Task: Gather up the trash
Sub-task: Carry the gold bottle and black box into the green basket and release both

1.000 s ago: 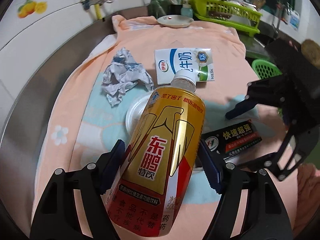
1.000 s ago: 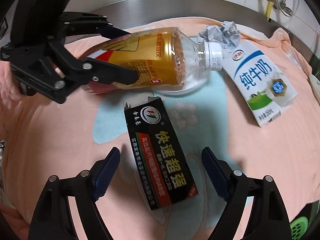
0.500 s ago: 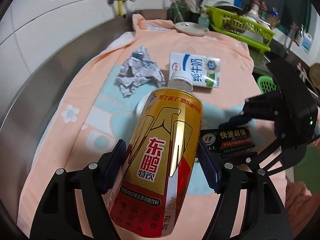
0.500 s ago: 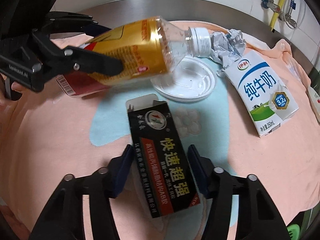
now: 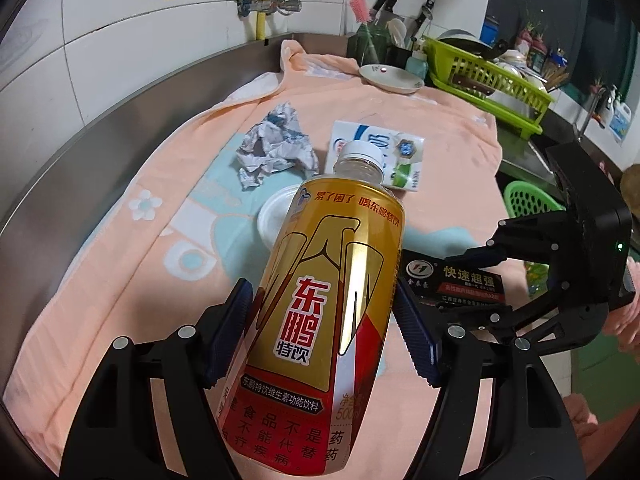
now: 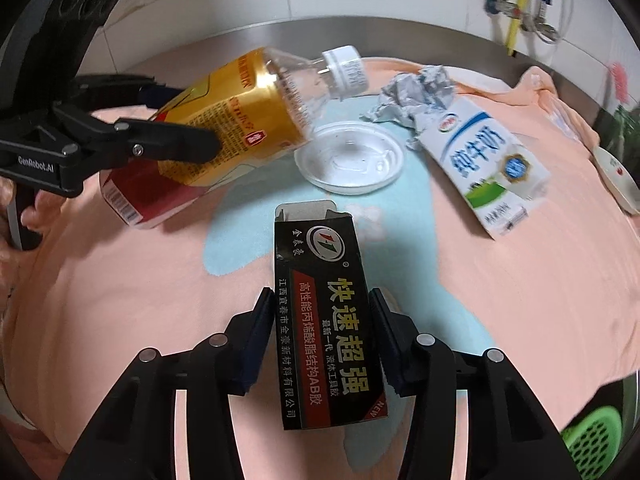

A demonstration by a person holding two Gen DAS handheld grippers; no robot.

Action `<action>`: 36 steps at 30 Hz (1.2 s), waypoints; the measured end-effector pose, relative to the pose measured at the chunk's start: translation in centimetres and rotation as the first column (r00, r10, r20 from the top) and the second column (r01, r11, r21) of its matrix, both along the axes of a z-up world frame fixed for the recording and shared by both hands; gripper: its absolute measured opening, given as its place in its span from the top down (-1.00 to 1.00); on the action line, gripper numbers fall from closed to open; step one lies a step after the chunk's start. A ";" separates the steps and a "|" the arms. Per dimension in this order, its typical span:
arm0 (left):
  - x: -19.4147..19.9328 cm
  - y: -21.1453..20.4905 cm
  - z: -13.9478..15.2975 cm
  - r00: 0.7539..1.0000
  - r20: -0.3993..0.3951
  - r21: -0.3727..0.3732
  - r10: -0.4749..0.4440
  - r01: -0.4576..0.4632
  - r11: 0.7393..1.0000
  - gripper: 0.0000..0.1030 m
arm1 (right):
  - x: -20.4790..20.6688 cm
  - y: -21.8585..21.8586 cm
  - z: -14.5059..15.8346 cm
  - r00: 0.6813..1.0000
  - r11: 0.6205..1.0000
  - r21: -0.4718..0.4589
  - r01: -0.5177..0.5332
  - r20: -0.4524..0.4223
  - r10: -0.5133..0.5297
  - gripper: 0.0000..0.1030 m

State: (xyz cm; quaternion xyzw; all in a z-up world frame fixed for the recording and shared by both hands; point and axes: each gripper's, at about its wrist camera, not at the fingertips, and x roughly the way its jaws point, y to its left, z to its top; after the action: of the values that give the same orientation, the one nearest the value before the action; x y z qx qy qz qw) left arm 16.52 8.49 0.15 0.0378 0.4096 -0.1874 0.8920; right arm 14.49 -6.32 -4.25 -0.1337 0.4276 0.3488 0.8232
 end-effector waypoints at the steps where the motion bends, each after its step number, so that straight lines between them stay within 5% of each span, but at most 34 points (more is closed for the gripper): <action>1: -0.3 -0.4 0.1 1.000 0.002 -0.006 -0.002 0.002 1.000 -0.35 | 0.0 -0.5 0.1 1.000 1.000 0.006 0.009 0.002 -0.009 0.10; 11: -1.5 -5.3 1.6 0.997 0.026 -0.047 -0.074 0.075 0.996 -0.35 | -1.3 -8.6 1.5 0.981 0.980 0.051 0.193 0.022 -0.194 0.10; 17: -1.6 -9.9 2.0 0.988 0.034 -0.070 -0.150 0.152 0.986 -0.35 | -2.3 -16.3 1.3 0.937 0.937 0.041 0.346 0.027 -0.348 0.10; 27: -1.1 -19.7 1.5 0.959 0.019 -0.114 -0.281 0.282 0.953 -0.35 | -3.3 -30.2 -1.6 0.781 0.781 -0.038 0.624 -0.009 -0.624 0.10; 36: -0.7 -27.7 0.7 0.934 -0.011 -0.127 -0.358 0.354 0.926 -0.35 | -4.1 -36.5 -5.5 0.673 0.675 -0.079 0.734 -0.056 -0.738 0.09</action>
State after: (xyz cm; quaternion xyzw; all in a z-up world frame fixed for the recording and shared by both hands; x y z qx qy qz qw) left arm 15.79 -19.20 0.86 0.0531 0.3985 -0.3717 0.8368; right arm 10.34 -42.83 -9.78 0.0439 0.4875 -0.0175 0.8718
